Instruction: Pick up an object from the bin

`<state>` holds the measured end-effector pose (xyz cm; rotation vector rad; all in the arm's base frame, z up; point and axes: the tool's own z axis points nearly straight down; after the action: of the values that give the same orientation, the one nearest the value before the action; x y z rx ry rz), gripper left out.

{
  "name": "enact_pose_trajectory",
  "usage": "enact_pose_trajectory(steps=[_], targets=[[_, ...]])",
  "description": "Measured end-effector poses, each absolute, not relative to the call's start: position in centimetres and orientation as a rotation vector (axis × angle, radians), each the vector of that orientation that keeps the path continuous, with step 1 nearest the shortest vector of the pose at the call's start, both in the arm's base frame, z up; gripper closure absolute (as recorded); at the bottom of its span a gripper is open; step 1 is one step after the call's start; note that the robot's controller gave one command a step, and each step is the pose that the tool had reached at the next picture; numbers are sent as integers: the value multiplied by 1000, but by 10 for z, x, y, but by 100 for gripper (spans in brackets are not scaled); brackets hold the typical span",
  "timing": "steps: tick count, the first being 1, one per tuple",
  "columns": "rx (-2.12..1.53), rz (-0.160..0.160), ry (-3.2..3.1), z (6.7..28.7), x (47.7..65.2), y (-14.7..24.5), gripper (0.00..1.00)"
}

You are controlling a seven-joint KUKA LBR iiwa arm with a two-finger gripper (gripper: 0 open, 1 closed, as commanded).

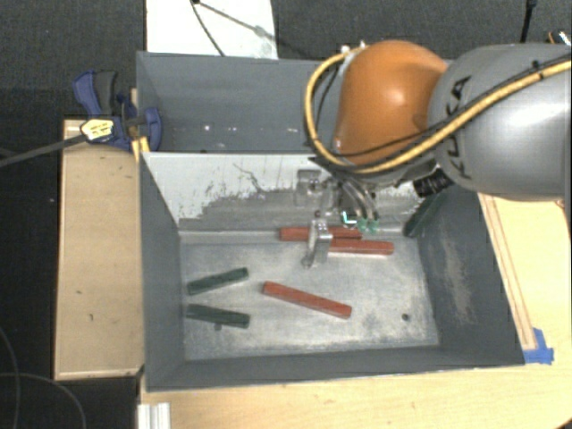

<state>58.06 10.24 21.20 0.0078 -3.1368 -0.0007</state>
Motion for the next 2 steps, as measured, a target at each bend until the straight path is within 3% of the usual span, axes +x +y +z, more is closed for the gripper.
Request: enact_pose_trajectory(steps=[1, 2], targets=[[167, 1, -3131, 66, 541, 108, 0], [158, -2, -3140, 71, 544, 108, 100]])
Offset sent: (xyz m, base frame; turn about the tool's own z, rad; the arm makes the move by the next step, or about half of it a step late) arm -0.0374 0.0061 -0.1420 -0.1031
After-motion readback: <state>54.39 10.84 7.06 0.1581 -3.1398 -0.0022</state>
